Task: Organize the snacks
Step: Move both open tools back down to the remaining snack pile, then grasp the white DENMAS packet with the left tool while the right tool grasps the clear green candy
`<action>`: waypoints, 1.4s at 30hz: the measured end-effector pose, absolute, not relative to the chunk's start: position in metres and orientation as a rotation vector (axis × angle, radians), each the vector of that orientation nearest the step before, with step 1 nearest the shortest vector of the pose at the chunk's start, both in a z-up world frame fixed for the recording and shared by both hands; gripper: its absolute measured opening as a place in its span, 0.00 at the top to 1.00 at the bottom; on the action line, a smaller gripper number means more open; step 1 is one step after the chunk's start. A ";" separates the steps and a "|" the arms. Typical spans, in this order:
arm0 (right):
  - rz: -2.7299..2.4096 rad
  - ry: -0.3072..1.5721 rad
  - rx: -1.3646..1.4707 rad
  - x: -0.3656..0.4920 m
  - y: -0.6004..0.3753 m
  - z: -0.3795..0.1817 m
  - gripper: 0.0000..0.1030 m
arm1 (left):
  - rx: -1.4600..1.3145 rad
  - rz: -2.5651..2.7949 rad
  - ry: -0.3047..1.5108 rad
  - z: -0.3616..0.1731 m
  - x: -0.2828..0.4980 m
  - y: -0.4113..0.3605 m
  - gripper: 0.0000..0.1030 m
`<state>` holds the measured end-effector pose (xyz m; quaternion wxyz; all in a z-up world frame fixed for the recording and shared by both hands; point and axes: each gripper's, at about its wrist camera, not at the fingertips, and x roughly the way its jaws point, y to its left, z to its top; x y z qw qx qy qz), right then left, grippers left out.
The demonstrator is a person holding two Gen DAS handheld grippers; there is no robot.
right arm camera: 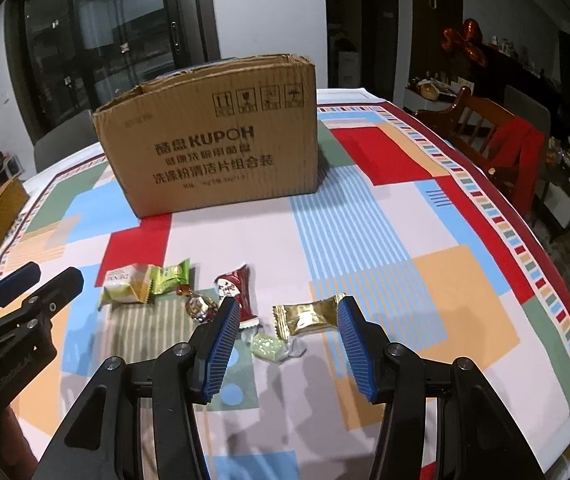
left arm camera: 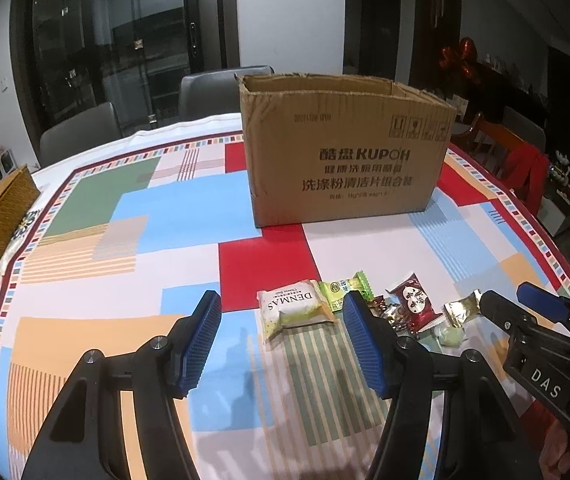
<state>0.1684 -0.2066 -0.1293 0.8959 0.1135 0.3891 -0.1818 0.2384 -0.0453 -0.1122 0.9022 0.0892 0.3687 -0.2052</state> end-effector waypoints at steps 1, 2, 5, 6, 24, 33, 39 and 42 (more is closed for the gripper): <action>-0.381 0.809 0.236 0.169 -0.207 -0.131 0.49 | 0.185 -0.424 0.765 -0.114 0.240 -0.046 0.40; -0.386 0.813 0.240 0.169 -0.207 -0.134 0.49 | 0.185 -0.422 0.768 -0.116 0.241 -0.047 0.40; -0.393 0.826 0.244 0.170 -0.207 -0.140 0.49 | 0.186 -0.410 0.766 -0.122 0.245 -0.049 0.40; -0.394 0.832 0.244 0.171 -0.207 -0.143 0.49 | 0.189 -0.404 0.764 -0.124 0.245 -0.050 0.40; -0.380 0.938 0.267 0.184 -0.201 -0.182 0.49 | 0.184 -0.377 0.828 -0.156 0.272 -0.065 0.40; -0.391 0.924 0.237 0.190 -0.201 -0.185 0.54 | 0.179 -0.374 0.845 -0.164 0.279 -0.071 0.47; -0.369 0.913 0.229 0.190 -0.202 -0.184 0.80 | 0.173 -0.379 0.847 -0.169 0.277 -0.073 0.56; -0.357 0.906 0.239 0.189 -0.202 -0.184 0.80 | 0.171 -0.378 0.844 -0.169 0.277 -0.073 0.58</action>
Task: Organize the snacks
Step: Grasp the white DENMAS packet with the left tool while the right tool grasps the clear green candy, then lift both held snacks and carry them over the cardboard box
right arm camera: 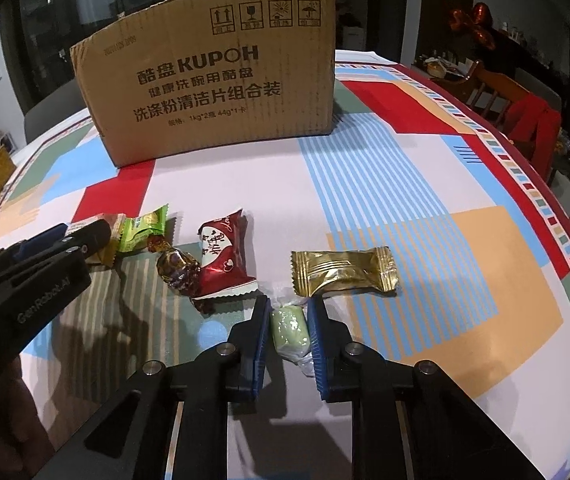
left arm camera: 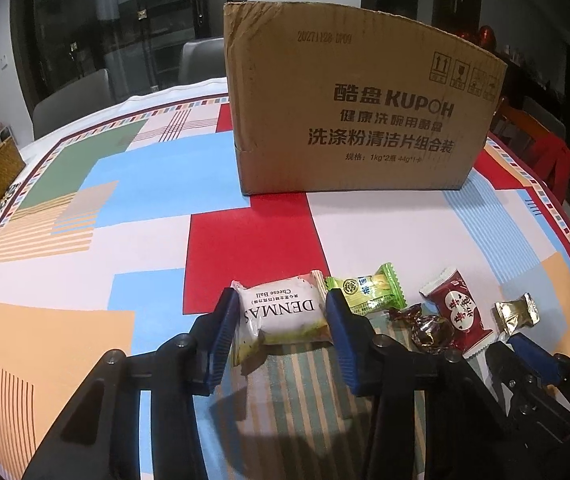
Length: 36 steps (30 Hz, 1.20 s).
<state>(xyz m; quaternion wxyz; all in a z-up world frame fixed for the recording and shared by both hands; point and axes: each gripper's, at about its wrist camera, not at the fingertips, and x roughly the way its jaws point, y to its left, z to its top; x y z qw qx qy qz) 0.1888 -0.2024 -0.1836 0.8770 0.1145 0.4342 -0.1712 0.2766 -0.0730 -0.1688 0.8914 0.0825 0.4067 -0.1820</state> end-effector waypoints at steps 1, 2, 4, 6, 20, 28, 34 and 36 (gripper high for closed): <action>-0.354 0.906 0.241 0.189 -0.202 -0.183 0.80 | 0.169 -0.379 0.844 -0.169 0.276 -0.073 0.58; -0.350 0.906 0.244 0.189 -0.202 -0.183 0.80 | 0.167 -0.380 0.844 -0.168 0.276 -0.073 0.59; -0.340 0.906 0.249 0.189 -0.202 -0.183 0.80 | 0.163 -0.382 0.844 -0.168 0.275 -0.072 0.60; -0.331 0.905 0.252 0.189 -0.201 -0.182 0.81 | 0.163 -0.378 0.839 -0.167 0.273 -0.072 0.61; -0.303 0.845 0.256 0.184 -0.202 -0.161 0.81 | 0.159 -0.349 0.802 -0.147 0.261 -0.062 0.63; -0.289 0.808 0.245 0.182 -0.204 -0.146 0.81 | 0.157 -0.338 0.767 -0.128 0.253 -0.058 0.63; -0.276 0.786 0.235 0.184 -0.206 -0.133 0.81 | 0.155 -0.317 0.720 -0.109 0.246 -0.055 0.63; -0.272 0.777 0.230 0.185 -0.206 -0.128 0.81 | 0.160 -0.308 0.696 -0.101 0.244 -0.055 0.63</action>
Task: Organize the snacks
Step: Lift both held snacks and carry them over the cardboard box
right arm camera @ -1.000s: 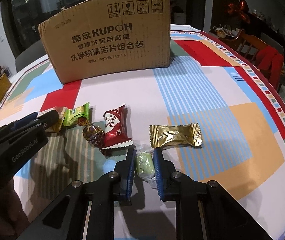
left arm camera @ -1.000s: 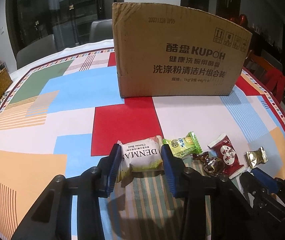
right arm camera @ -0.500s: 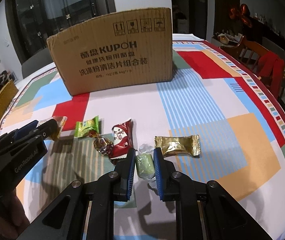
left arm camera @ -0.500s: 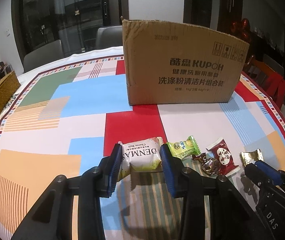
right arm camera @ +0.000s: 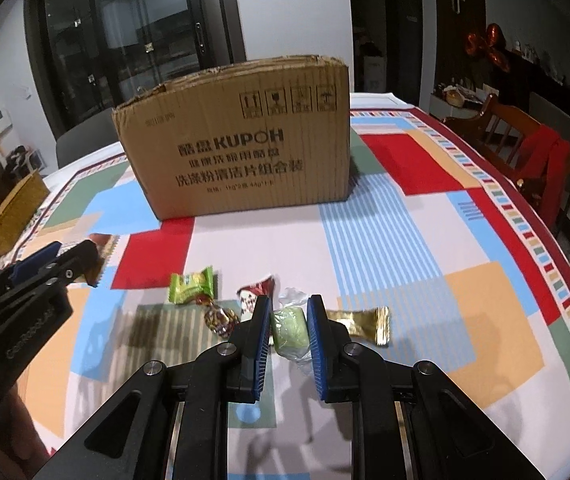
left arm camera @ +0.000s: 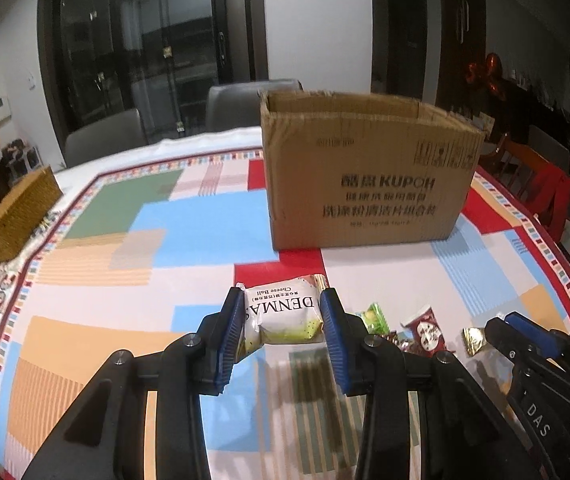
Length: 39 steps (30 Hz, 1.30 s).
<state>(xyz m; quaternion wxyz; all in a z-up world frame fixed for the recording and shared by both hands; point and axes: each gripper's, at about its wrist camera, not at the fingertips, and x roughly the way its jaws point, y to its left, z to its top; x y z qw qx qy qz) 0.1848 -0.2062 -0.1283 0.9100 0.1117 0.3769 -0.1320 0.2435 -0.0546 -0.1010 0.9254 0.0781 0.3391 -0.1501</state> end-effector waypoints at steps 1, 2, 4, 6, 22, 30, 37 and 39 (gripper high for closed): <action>-0.270 0.770 0.224 0.185 -0.206 -0.125 0.81 | 0.164 -0.302 0.682 -0.096 0.242 -0.054 0.63; -0.267 0.764 0.218 0.186 -0.206 -0.123 0.81 | 0.164 -0.301 0.677 -0.094 0.242 -0.054 0.63; -0.262 0.754 0.212 0.188 -0.207 -0.118 0.81 | 0.160 -0.299 0.669 -0.088 0.241 -0.054 0.63; -0.255 0.748 0.211 0.190 -0.207 -0.113 0.81 | 0.161 -0.295 0.661 -0.083 0.242 -0.055 0.63; -0.199 0.681 0.155 0.213 -0.213 -0.066 0.81 | 0.151 -0.285 0.608 -0.044 0.247 -0.062 0.63; -0.190 0.654 0.136 0.227 -0.221 -0.049 0.81 | 0.151 -0.287 0.594 -0.032 0.254 -0.069 0.63; -0.195 0.624 0.110 0.241 -0.231 -0.034 0.81 | 0.147 -0.296 0.579 -0.024 0.264 -0.077 0.63; -0.199 0.616 0.107 0.245 -0.234 -0.030 0.81 | 0.145 -0.299 0.571 -0.020 0.267 -0.080 0.63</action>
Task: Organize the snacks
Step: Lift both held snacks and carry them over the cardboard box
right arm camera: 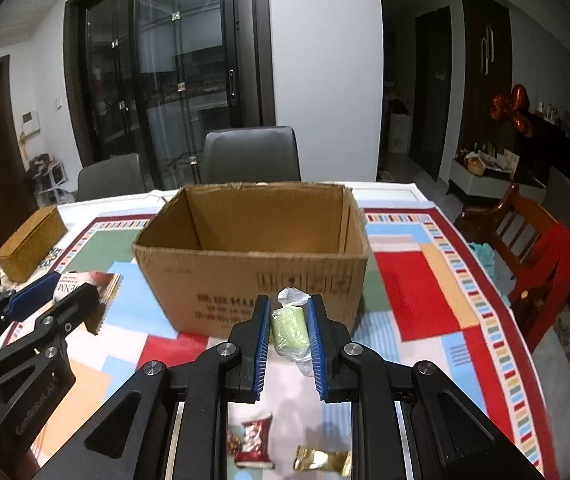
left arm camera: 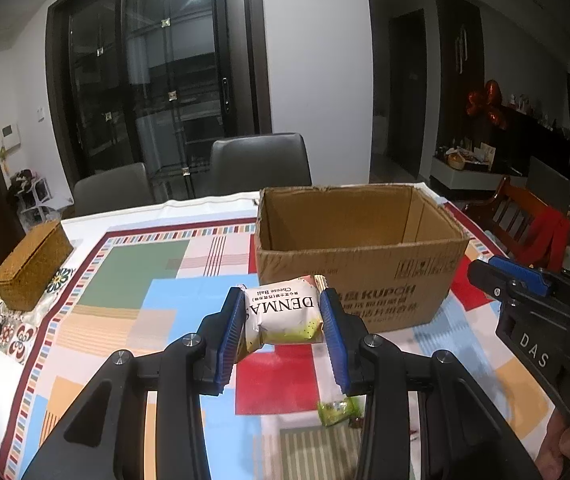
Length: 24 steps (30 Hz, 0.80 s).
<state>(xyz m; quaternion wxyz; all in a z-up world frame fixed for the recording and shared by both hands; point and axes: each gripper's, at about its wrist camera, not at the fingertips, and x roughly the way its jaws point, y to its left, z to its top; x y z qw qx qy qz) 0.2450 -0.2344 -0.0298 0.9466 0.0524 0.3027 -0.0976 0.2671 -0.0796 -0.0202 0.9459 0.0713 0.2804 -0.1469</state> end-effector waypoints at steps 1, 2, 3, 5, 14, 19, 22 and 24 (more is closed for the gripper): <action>-0.200 0.611 0.103 0.247 -0.236 -0.027 0.81 | 0.144 -0.301 0.570 -0.019 0.268 -0.081 0.63; -0.201 0.607 0.100 0.248 -0.237 -0.026 0.81 | 0.141 -0.305 0.568 -0.017 0.270 -0.082 0.63; -0.202 0.604 0.098 0.250 -0.238 -0.024 0.81 | 0.139 -0.308 0.567 -0.017 0.271 -0.083 0.63; -0.203 0.599 0.094 0.253 -0.240 -0.022 0.81 | 0.141 -0.313 0.559 -0.013 0.275 -0.086 0.63; -0.207 0.583 0.091 0.267 -0.249 -0.010 0.81 | 0.140 -0.332 0.532 -0.003 0.287 -0.097 0.63; -0.205 0.581 0.086 0.275 -0.253 -0.010 0.81 | 0.146 -0.343 0.526 -0.001 0.295 -0.104 0.63; -0.203 0.580 0.083 0.280 -0.254 -0.010 0.81 | 0.145 -0.347 0.531 -0.002 0.303 -0.108 0.63; -0.202 0.577 0.080 0.283 -0.253 -0.008 0.81 | 0.144 -0.351 0.535 -0.003 0.308 -0.109 0.63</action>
